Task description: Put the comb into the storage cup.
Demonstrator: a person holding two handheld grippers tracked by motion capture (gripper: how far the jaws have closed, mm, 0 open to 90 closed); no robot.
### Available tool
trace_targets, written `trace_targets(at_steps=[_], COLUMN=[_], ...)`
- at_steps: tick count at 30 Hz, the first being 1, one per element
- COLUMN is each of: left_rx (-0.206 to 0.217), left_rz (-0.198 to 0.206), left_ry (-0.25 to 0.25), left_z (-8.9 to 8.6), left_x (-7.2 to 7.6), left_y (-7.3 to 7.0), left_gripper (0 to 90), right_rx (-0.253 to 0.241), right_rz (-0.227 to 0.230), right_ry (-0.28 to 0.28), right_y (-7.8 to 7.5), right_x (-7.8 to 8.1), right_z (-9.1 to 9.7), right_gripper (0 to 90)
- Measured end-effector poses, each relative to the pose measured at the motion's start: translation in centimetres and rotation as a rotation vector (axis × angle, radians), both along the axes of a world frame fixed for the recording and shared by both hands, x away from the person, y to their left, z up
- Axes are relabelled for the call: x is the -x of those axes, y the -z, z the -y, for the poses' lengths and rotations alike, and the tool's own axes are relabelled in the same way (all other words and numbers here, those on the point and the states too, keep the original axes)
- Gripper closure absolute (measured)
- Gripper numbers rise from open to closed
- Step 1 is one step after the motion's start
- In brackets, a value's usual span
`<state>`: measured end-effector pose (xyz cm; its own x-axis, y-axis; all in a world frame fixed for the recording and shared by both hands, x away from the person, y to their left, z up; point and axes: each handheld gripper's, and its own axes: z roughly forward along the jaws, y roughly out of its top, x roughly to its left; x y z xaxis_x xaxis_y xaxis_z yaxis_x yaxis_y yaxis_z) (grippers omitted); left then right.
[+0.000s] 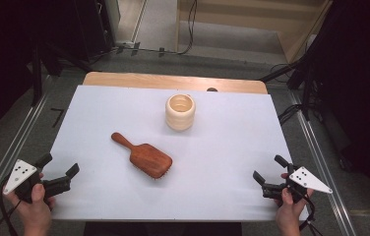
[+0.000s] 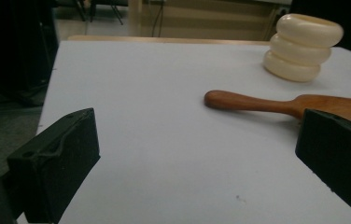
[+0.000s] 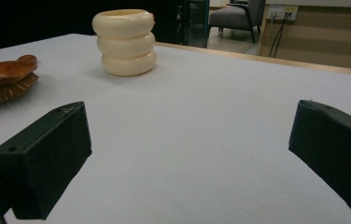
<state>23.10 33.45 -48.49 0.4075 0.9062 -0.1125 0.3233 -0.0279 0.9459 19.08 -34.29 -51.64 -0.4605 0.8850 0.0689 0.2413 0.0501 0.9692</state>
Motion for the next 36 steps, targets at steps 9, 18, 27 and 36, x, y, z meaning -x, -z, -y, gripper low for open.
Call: trace_targets(at_steps=[9,18,27,36], left_rx=[-0.023,-0.052,-0.123,-0.202], left_rz=[-0.005,-0.096,-0.195,-0.272], left_ry=[0.057,0.116,0.239,0.27], left_z=[2.2,3.6,6.5,9.4], left_x=[-0.6,-3.3,-8.5,-12.3], left_y=[-2.6,-4.1,-5.4,-5.1], left_gripper=[15.8,63.8,90.0,90.0], right_rx=[-0.007,-0.002,-0.009,-0.008], right_rz=[-0.005,-0.007,-0.013,-0.014], right_ry=[-0.012,-0.038,-0.046,-0.051], right_y=[0.1,0.1,0.2,0.2], right_x=[0.0,-0.1,-0.1,-0.2], right_z=[0.1,0.0,0.1,0.1], right_gripper=[0.0,0.0,0.0,0.0])
